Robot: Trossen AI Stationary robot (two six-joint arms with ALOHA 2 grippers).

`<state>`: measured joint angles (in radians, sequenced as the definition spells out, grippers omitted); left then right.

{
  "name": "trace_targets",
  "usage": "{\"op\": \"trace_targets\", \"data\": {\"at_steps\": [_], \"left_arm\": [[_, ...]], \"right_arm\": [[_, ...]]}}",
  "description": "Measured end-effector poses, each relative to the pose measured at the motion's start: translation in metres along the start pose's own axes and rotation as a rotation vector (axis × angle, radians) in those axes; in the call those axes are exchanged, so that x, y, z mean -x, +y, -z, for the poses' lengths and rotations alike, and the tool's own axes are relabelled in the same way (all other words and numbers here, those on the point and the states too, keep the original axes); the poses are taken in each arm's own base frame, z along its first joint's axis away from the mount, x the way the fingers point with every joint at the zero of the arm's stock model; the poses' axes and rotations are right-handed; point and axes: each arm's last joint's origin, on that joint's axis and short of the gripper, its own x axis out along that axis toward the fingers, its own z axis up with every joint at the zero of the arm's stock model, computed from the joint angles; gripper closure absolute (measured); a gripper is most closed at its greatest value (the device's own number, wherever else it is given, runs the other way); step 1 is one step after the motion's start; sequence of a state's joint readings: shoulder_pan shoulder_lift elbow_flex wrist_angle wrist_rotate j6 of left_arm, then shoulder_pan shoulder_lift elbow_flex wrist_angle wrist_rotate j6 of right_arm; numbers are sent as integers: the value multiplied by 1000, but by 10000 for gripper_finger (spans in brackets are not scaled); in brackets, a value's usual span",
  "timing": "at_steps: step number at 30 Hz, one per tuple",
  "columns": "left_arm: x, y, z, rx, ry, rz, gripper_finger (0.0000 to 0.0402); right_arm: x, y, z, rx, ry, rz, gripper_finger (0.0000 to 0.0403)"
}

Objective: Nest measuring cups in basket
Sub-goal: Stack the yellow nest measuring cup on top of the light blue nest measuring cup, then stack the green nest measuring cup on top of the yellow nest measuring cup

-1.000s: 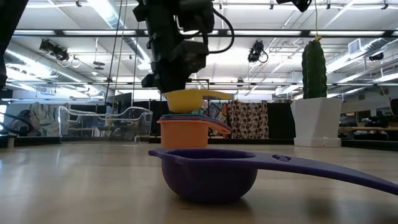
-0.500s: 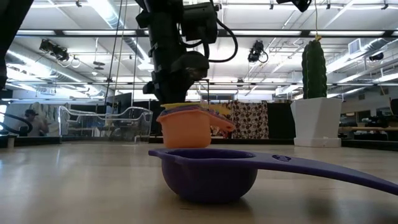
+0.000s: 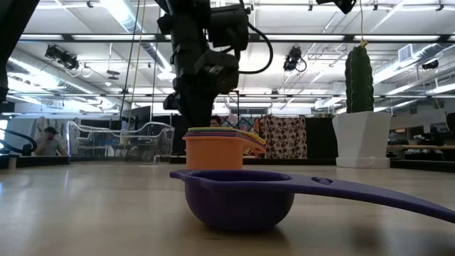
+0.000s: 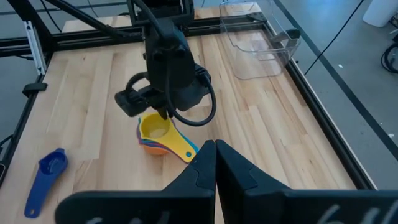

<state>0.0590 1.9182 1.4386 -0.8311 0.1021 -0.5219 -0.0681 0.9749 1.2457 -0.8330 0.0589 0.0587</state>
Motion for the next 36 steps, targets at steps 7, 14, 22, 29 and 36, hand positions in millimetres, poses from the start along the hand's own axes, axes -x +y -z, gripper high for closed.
{"op": "trace_targets", "data": {"at_steps": [7, 14, 22, 29, 36], "left_arm": [[48, 1, -21, -138, 4, -14, 331], [119, -9, -40, -218, -106, 22, 331], [176, -23, -36, -268, -186, 58, 331], [205, -39, -25, -271, -193, 196, 331], [227, -61, -11, -318, -238, 283, 331]], "right_arm": [[3, 2, 2, 87, 6, -77, 396], [13, 6, 19, 49, 158, -218, 396], [29, 15, 47, -103, 448, -282, 397], [31, 32, 64, -147, 774, -406, 397], [24, 65, 71, 16, 960, -603, 397]]}}
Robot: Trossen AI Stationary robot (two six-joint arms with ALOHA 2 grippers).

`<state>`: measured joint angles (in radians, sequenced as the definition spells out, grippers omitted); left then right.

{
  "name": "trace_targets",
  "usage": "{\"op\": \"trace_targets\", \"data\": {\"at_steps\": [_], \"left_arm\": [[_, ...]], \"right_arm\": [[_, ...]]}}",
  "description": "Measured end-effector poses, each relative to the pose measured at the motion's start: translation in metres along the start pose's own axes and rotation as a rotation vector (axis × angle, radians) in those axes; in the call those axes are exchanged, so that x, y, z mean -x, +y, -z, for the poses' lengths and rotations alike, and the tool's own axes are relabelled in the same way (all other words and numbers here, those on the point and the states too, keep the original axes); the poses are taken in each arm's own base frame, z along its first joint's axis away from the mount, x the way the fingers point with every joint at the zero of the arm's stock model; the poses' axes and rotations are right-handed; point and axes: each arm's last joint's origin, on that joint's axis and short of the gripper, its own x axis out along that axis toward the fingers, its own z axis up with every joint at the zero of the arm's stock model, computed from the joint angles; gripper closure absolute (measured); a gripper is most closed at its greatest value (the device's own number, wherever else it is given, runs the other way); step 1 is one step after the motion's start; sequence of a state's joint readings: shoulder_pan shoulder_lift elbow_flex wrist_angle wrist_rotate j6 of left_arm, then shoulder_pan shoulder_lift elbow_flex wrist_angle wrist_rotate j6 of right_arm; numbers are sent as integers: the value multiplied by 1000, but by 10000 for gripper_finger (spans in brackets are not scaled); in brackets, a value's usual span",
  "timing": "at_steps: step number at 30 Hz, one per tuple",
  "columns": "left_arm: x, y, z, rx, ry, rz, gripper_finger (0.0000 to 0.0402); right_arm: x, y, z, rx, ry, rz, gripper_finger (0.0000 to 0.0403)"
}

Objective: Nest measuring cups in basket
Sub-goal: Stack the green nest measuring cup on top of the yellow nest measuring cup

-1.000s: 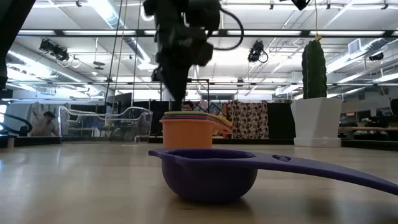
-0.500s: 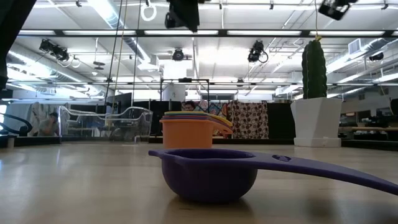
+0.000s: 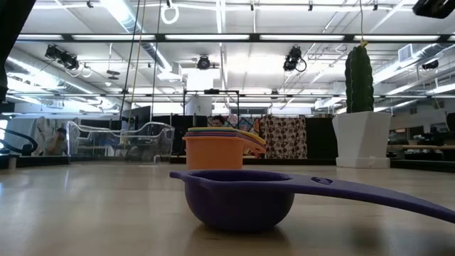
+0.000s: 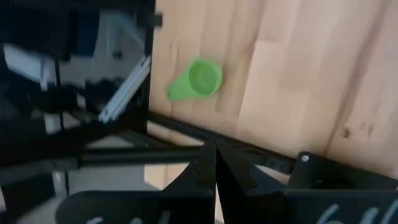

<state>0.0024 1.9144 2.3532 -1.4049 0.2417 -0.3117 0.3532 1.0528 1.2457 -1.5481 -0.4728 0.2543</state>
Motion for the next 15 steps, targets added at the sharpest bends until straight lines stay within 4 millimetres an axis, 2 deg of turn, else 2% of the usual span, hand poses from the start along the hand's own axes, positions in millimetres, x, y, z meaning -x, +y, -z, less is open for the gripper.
{"op": "trace_targets", "data": {"at_steps": [3, 8, 15], "left_arm": [[-1, -10, 2, 0, -3, 17, 331], [-5, -24, 9, -37, 25, 34, 331], [-7, -38, 15, -73, 44, 54, 331]], "right_arm": [[-11, 8, -6, 44, 57, 5, 395], [-25, 16, -24, 140, 19, 83, 383], [-46, 23, -43, 119, 55, 103, 361]]}}
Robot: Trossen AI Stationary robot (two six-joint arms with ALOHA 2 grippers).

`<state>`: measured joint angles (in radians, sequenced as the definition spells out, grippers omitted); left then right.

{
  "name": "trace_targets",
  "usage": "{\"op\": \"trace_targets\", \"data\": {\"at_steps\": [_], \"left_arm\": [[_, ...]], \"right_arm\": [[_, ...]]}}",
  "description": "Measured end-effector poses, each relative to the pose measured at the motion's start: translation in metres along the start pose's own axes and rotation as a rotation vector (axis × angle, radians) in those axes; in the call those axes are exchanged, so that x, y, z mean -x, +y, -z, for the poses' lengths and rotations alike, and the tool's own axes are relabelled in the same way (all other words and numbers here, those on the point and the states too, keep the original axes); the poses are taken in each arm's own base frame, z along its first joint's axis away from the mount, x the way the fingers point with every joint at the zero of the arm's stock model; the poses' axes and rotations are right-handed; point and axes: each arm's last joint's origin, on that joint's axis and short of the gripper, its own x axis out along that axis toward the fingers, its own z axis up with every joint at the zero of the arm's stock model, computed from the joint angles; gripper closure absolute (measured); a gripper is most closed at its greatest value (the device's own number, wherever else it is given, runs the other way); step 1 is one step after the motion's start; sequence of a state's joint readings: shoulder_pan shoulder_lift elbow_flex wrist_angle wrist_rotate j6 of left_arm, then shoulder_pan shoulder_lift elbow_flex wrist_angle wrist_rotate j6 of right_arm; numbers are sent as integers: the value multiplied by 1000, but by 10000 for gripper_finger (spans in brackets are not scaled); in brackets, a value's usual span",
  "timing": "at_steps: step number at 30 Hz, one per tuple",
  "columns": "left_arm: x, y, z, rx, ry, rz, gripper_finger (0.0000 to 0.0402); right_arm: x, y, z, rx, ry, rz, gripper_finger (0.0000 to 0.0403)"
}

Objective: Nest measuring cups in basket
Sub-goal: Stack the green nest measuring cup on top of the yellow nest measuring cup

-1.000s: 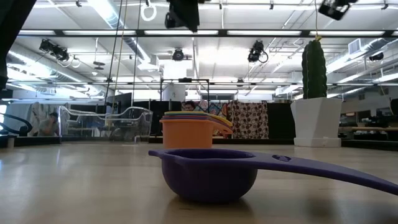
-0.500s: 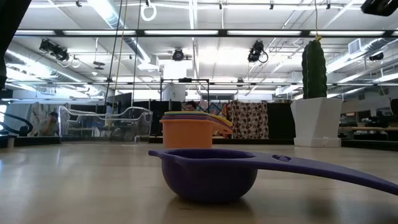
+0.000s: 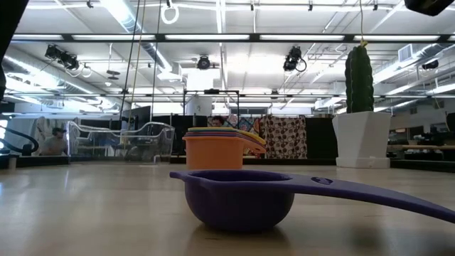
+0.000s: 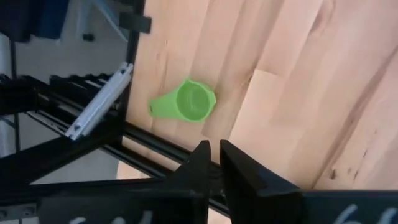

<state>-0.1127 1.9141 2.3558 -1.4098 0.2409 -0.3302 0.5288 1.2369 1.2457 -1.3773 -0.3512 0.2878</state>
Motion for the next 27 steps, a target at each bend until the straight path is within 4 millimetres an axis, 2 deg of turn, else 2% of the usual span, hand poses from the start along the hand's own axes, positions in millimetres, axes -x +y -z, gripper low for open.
{"op": "trace_targets", "data": {"at_steps": [5, 11, 14, 20, 27], "left_arm": [[-1, -5, 4, -10, 23, 3, 331], [-2, -5, 11, -1, 93, -18, 331], [-1, -3, 18, -7, 157, -38, 331], [-1, -6, 19, -53, 159, -31, 331], [0, -11, 22, -66, 163, -24, 331]], "right_arm": [[-21, 7, -6, 47, 63, 87, 323], [-57, 16, -8, 109, 142, 99, 280], [-77, 19, -12, 133, 140, 93, 275], [-110, 19, -22, 71, 161, 98, 276], [-141, 13, -22, -18, 298, 67, 277]]}}
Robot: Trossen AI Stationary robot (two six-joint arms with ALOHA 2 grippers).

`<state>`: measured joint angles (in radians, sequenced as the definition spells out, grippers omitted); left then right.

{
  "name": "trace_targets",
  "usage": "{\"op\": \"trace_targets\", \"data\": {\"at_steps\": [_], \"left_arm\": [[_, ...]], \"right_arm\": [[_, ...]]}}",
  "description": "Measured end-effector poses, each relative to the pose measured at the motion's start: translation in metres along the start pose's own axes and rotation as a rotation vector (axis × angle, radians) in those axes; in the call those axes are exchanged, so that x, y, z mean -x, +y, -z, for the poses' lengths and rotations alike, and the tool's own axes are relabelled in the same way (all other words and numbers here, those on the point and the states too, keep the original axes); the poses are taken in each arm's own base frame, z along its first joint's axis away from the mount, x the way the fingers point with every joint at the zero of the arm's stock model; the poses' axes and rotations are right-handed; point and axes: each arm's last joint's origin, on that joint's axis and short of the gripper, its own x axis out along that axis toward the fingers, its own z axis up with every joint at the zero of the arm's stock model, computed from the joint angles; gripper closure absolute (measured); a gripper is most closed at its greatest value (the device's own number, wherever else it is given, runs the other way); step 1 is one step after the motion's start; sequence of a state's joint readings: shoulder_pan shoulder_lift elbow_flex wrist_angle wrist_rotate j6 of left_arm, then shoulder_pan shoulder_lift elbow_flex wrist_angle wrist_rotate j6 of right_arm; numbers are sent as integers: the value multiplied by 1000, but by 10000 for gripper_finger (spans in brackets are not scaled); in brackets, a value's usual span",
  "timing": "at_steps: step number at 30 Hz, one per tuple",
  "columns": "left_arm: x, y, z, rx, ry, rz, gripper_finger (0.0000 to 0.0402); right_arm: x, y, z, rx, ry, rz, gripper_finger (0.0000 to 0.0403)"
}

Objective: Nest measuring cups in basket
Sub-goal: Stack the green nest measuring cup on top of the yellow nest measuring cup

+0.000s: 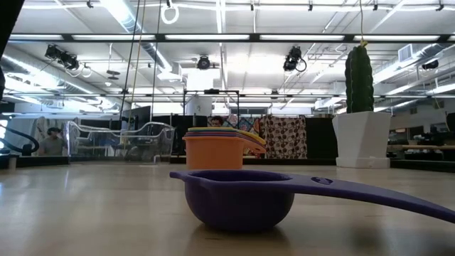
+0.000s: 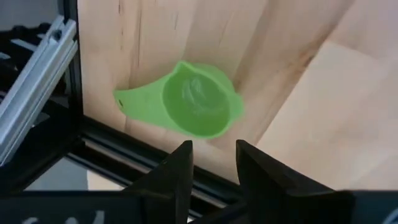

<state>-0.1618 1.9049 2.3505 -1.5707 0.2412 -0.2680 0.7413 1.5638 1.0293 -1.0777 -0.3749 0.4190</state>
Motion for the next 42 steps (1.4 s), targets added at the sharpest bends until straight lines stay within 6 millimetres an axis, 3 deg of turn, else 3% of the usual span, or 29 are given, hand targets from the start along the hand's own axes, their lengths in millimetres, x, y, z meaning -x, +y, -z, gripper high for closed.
{"op": "trace_targets", "data": {"at_steps": [10, 26, 29, 33, 38, 42], "left_arm": [[1, 0, 0, 15, -1, 0, 331], [0, 0, 0, 36, -1, 0, 331], [0, 0, 0, 36, -1, 0, 331], [0, 0, 0, 37, -1, 0, 331], [0, 0, 0, 36, -1, 0, 331], [1, 1, 0, 37, -1, -2, 331]], "right_arm": [[-29, -7, 0, 24, 33, 12, 277], [-67, -28, 4, -45, -61, 16, 279], [-68, -29, 5, -9, -63, 19, 299], [-67, -32, 4, 46, -64, 15, 368], [-64, -36, 2, 56, -67, 17, 368], [-48, -40, -2, 112, -25, 75, 368]]}}
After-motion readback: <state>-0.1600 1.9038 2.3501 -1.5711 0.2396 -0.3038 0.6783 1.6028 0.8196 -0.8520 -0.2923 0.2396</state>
